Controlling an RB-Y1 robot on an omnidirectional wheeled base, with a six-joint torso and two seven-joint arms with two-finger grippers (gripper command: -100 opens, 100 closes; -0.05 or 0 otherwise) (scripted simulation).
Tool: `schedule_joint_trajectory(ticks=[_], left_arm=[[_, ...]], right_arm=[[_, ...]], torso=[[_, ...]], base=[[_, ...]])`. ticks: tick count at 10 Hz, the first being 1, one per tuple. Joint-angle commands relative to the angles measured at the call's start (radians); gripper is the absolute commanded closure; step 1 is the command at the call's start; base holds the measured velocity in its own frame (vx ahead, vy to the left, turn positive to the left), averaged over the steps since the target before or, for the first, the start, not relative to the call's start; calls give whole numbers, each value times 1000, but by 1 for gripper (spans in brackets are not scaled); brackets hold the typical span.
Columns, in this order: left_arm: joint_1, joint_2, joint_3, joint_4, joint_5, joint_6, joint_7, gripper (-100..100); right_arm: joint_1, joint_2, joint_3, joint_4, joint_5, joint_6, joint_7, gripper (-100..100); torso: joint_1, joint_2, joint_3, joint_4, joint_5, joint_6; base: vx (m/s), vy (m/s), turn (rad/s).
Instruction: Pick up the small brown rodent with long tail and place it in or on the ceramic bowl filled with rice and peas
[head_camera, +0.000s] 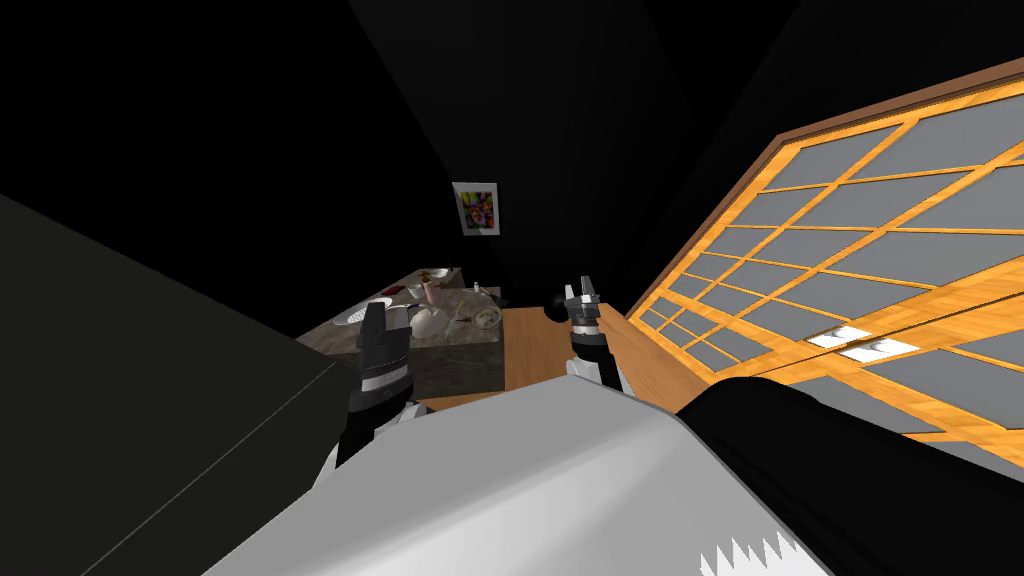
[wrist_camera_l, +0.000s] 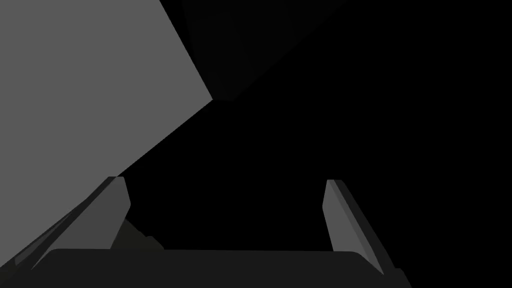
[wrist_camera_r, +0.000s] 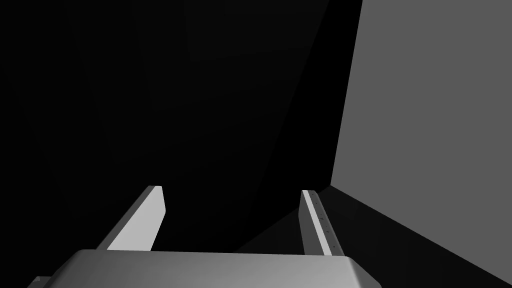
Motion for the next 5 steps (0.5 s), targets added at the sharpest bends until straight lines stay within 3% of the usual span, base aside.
schedule_joint_trajectory(ticks=[1, 4, 5], left_arm=[[1, 41, 11, 11, 13, 31, 12, -100], [0, 99, 38, 35, 43, 107, 39, -100], [0, 99, 38, 35, 43, 108, 39, -100]], right_arm=[[0, 0, 0, 0, 0, 0, 0, 0], [0, 0, 0, 0, 0, 0, 0, 0], [0, 0, 0, 0, 0, 0, 0, 0]], torso=[[0, 0, 0, 0, 0, 0], [-4, 5, 3, 1, -1, 0], [-5, 7, 4, 1, -1, 0]], base=[[-33, -28, 8], [-85, -65, 9], [-68, -55, 7]])
